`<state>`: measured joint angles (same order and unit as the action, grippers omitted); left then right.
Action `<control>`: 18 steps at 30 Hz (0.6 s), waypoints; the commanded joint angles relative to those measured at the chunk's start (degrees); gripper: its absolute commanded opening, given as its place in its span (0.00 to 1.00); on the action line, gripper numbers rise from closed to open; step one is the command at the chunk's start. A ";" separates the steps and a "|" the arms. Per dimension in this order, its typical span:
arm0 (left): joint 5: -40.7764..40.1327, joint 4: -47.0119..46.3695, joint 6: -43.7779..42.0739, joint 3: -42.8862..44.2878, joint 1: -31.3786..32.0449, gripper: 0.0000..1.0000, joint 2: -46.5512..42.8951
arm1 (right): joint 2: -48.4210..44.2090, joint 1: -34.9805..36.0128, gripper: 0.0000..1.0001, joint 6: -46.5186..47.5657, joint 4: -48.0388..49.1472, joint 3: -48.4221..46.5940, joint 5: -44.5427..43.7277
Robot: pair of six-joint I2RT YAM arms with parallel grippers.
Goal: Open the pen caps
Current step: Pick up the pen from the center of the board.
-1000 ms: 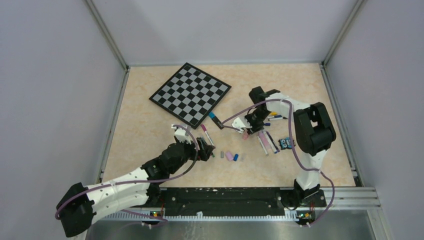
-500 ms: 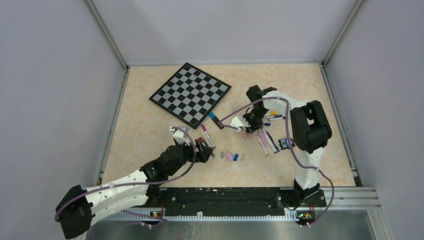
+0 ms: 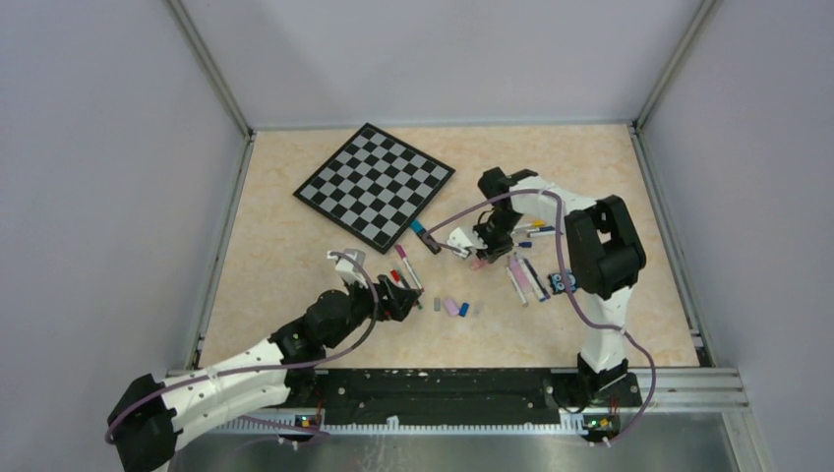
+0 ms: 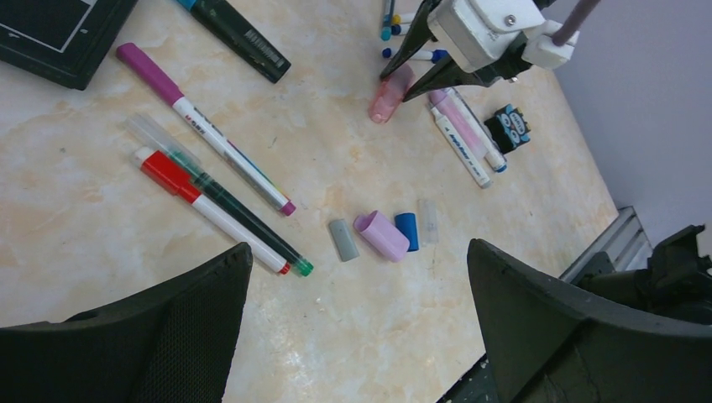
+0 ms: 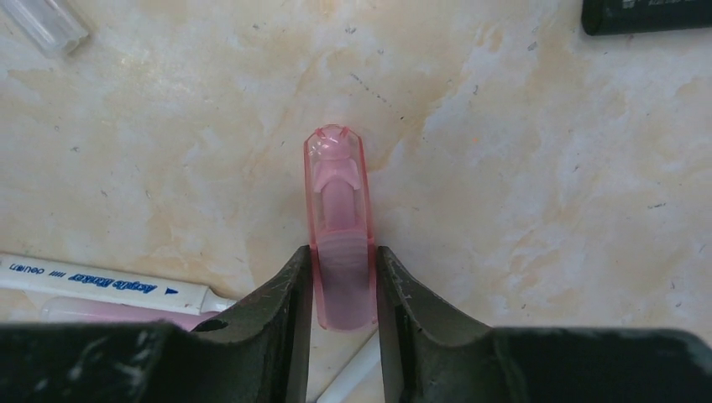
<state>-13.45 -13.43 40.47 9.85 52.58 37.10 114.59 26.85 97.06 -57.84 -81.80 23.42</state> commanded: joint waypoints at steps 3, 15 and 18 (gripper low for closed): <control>4.88 -10.94 4.07 -2.83 -0.28 0.99 -0.78 | -2.52 1.54 0.17 -8.63 9.22 4.64 8.00; 7.68 -31.85 17.92 -7.32 -0.30 0.99 5.65 | -21.06 1.57 0.04 -35.10 27.78 18.53 13.52; 8.40 -37.11 21.13 -5.64 -0.35 0.99 11.72 | -26.48 1.54 0.02 -38.95 29.77 22.62 16.58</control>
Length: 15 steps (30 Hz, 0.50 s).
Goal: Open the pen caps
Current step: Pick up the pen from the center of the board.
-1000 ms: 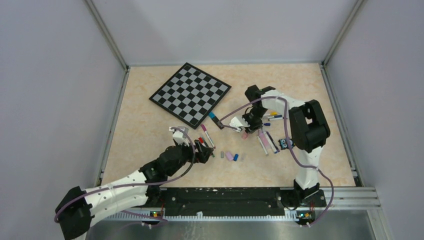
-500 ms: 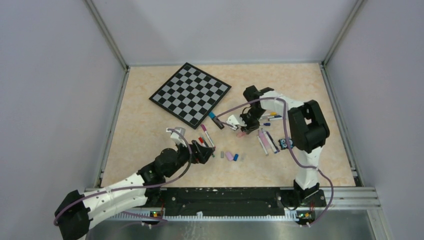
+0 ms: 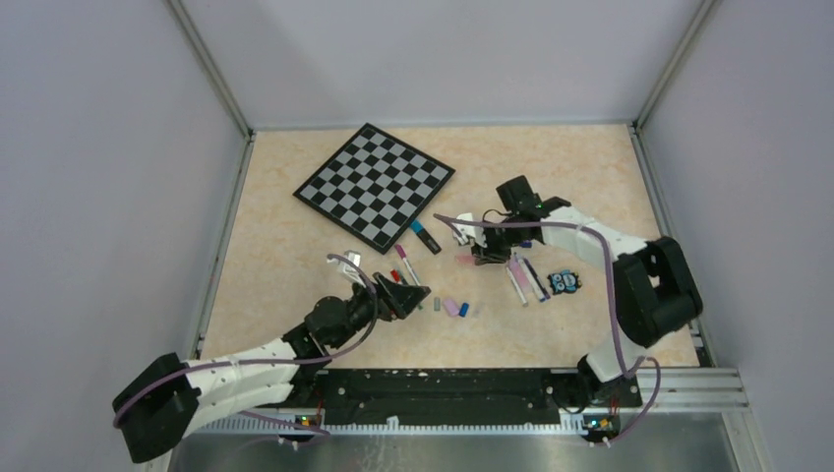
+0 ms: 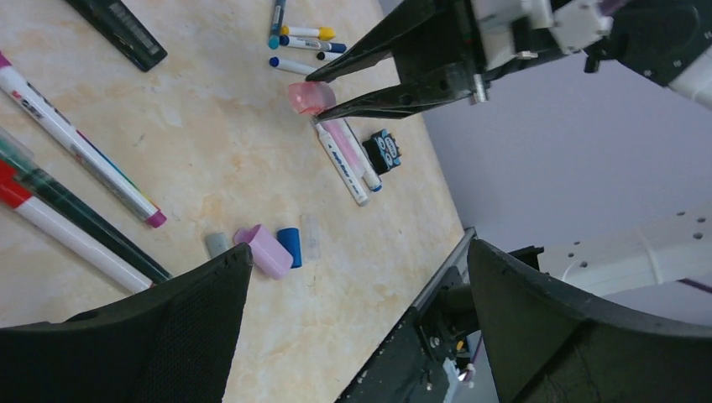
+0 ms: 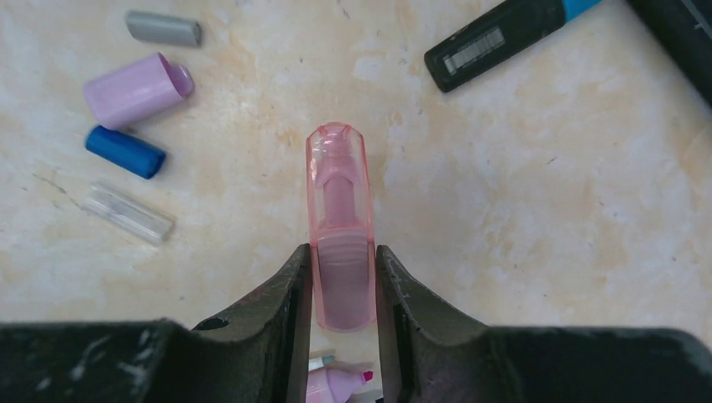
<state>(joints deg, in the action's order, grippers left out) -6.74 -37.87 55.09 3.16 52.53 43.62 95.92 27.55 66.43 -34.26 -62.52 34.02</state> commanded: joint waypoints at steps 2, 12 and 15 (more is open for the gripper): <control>2.20 -15.42 7.43 2.73 -0.32 0.99 9.34 | -11.20 0.84 0.00 -10.48 7.97 6.33 8.62; 5.71 -31.65 9.37 10.02 -0.26 0.95 30.20 | -21.46 0.85 0.00 -13.77 13.50 16.00 14.33; 7.40 -33.27 10.25 12.37 -0.24 0.91 34.52 | -21.48 0.84 0.00 -14.03 13.39 16.11 15.55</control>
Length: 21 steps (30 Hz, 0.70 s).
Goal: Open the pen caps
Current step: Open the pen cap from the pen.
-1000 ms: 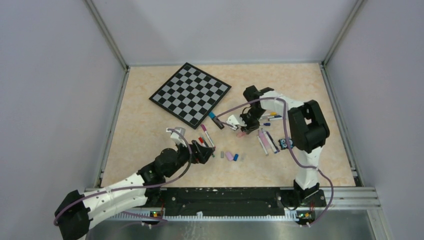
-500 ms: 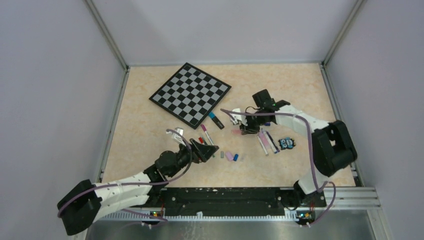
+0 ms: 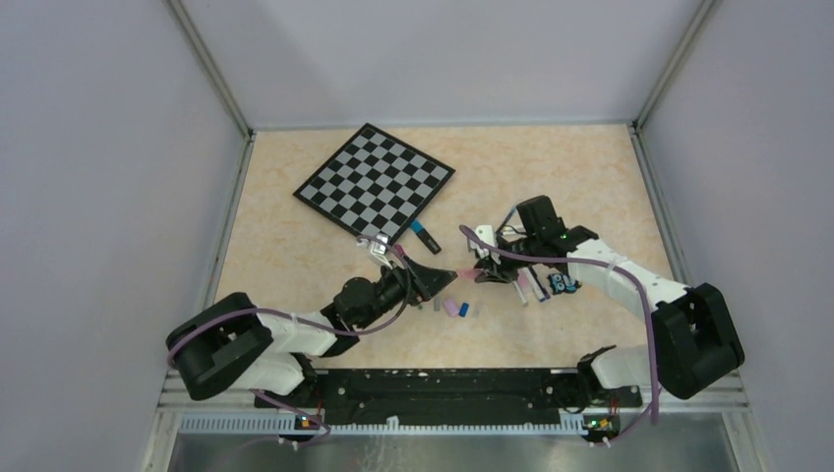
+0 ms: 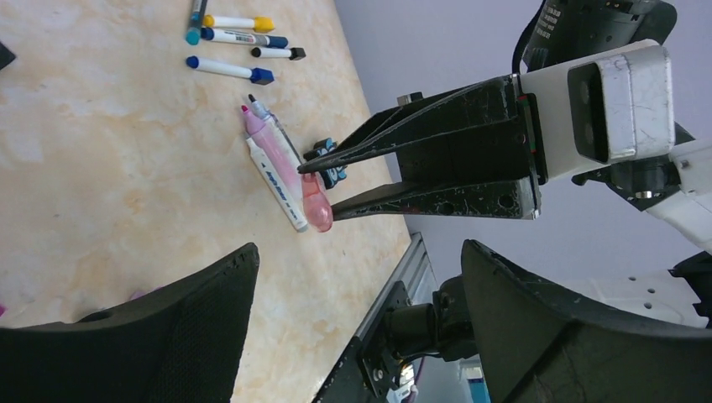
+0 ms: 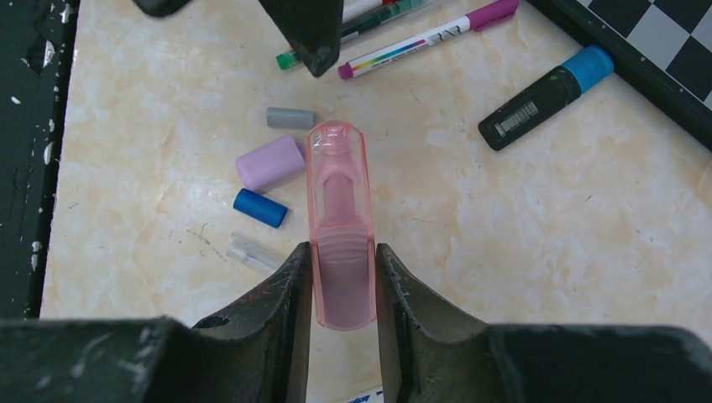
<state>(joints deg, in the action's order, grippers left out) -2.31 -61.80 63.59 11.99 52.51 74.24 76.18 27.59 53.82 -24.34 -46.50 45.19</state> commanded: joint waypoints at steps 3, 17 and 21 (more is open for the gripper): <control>4.54 -8.39 1.86 5.68 -0.19 0.86 6.58 | -1.90 0.80 0.00 -1.59 3.08 0.14 5.60; -3.86 23.71 -1.61 17.69 2.13 0.55 5.43 | -2.09 0.84 0.00 -3.09 4.36 0.66 6.14; -4.29 24.75 -1.76 18.40 2.41 0.43 5.73 | -2.00 0.88 0.00 -3.37 4.83 0.88 5.69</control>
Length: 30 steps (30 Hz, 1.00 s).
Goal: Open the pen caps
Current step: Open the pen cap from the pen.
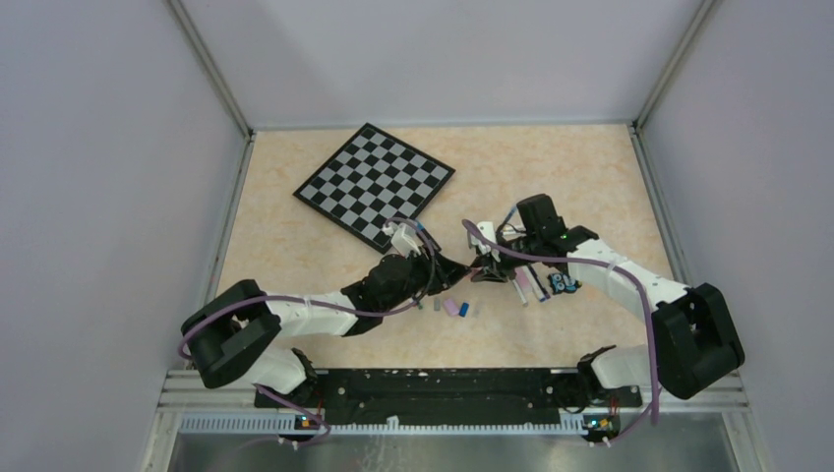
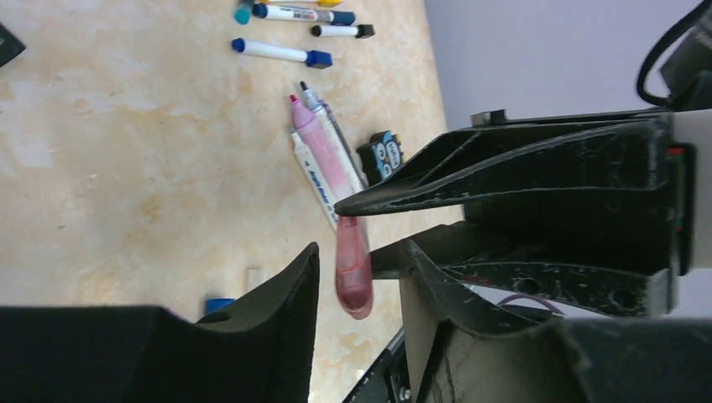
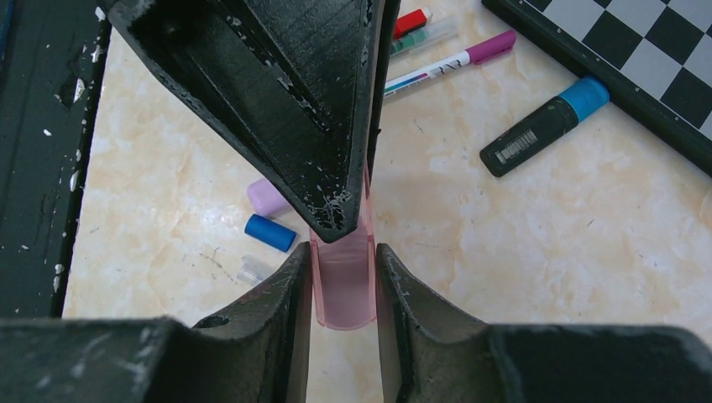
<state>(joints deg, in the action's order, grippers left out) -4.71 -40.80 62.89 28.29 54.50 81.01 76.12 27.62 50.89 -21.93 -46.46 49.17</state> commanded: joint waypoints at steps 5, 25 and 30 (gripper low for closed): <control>-1.07 3.76 -0.96 2.72 0.52 0.25 0.11 | -2.18 1.01 0.00 1.03 2.50 1.38 1.19; -2.16 -6.04 -8.30 -4.35 0.52 0.00 -5.44 | -4.61 1.03 0.60 -1.06 0.68 0.88 3.68; -3.22 -6.90 -12.36 -9.04 0.52 0.00 -11.47 | -6.05 -1.50 0.69 -0.98 -3.17 -0.47 11.34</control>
<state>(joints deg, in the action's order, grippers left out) -6.46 -42.57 55.61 22.28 54.94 74.48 72.95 27.62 50.28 -22.33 -44.34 52.21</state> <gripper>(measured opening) 0.138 0.683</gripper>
